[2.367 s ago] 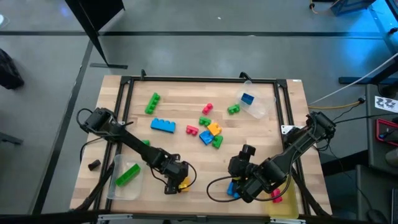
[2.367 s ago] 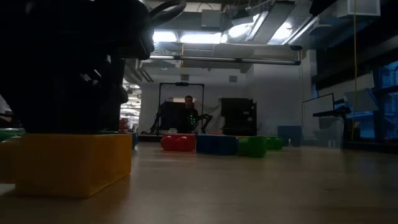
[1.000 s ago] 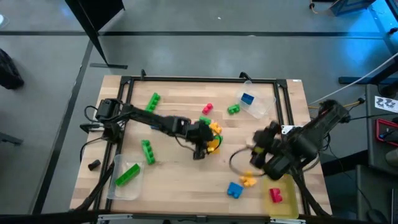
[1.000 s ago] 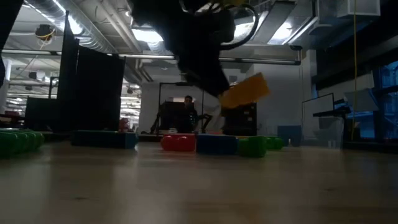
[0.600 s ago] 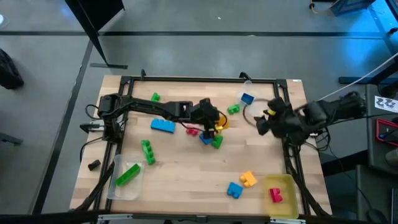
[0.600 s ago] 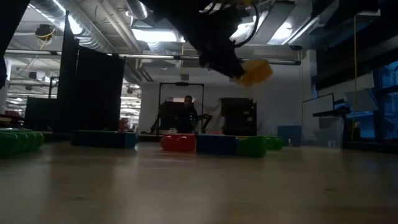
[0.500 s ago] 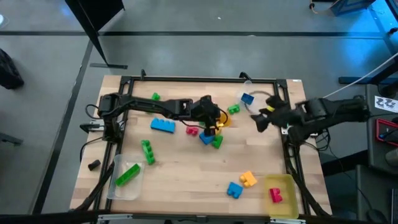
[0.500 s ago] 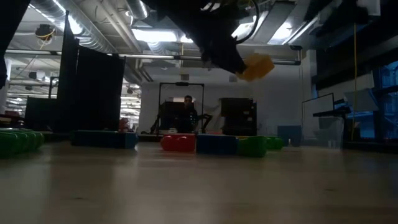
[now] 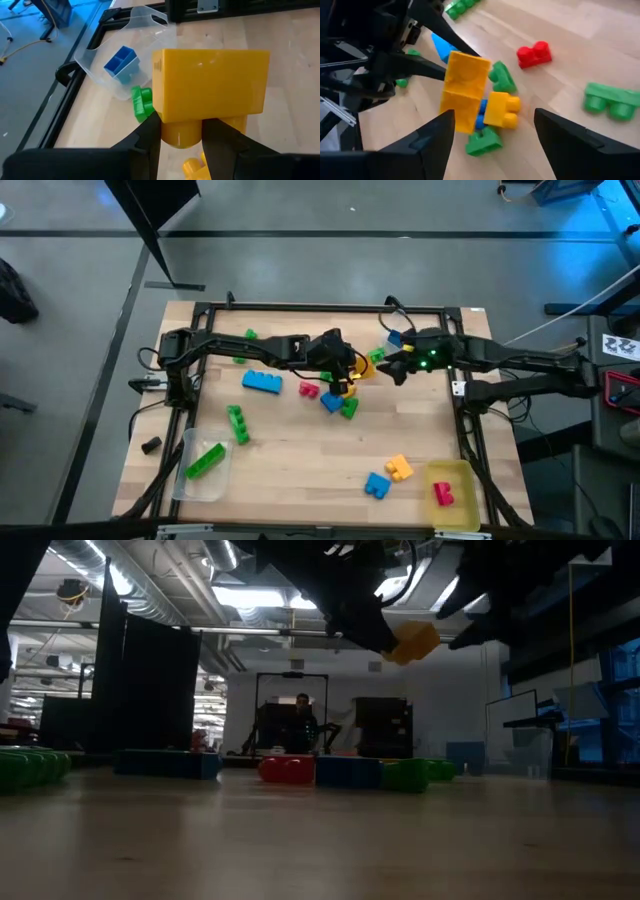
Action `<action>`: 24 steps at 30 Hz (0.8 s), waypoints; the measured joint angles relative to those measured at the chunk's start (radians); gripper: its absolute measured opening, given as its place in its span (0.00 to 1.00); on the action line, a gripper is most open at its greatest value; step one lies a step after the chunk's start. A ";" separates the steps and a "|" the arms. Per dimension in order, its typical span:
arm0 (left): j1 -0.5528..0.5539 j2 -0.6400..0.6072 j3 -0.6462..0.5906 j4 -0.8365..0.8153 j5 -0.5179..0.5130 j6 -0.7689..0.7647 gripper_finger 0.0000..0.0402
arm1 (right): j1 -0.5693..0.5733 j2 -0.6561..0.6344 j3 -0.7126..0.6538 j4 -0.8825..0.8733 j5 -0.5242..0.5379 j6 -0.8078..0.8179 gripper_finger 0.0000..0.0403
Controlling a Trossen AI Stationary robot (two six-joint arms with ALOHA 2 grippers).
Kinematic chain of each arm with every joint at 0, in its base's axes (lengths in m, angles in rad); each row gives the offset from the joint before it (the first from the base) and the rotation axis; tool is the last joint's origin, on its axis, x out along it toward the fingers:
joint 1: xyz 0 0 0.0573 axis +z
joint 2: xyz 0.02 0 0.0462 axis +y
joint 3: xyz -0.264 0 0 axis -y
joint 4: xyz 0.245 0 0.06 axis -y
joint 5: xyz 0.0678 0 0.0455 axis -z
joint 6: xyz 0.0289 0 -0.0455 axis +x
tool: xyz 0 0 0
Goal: Sort blocks by size
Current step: Put the bottom left 2 stud yellow game piece into the top transparent bin
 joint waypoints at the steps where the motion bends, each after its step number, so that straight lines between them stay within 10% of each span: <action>1: 0.000 0.000 0.000 0.000 0.000 0.000 0.26 | 0.000 0.017 0.000 0.024 -0.014 -0.008 0.68; 17: -0.005 0.000 0.000 0.028 0.000 -0.001 0.27 | 0.000 0.174 -0.002 0.198 -0.116 -0.016 0.67; 24: -0.011 0.000 0.000 0.030 -0.005 0.042 0.27 | 0.000 0.190 -0.001 0.198 -0.105 -0.006 0.41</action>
